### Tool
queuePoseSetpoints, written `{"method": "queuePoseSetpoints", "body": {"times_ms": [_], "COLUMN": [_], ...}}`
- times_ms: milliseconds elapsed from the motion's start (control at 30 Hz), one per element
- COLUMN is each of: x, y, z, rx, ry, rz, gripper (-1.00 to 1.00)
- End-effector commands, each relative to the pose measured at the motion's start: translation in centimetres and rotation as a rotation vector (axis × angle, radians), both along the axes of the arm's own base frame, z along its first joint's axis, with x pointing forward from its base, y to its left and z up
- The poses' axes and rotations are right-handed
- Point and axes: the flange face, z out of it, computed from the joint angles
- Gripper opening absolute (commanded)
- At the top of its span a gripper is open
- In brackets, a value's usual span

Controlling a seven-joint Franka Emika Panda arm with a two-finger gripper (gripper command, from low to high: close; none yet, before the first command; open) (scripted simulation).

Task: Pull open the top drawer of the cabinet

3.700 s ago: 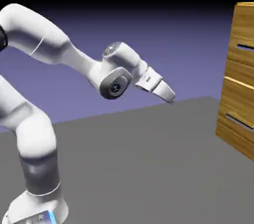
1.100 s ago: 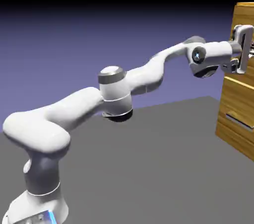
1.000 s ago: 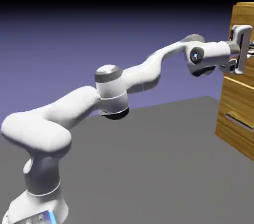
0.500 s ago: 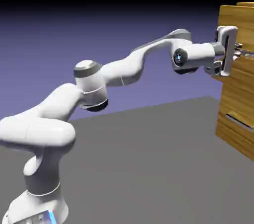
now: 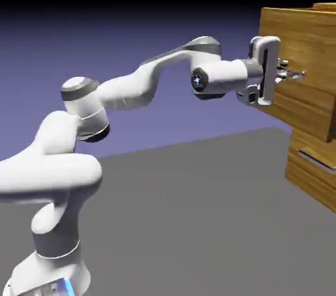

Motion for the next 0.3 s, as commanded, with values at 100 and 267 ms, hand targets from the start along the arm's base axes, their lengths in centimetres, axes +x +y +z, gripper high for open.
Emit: {"method": "queuePoseSetpoints", "body": {"times_ms": [100, 267], "x": [-4.3, -6.8], "y": [-0.1, 0.0], "z": [0.0, 0.0], "rx": [0.002, 0.001], "ry": [0.0, -0.001], "rz": [-0.001, -0.001], "gripper": [-1.0, 1.0]}}
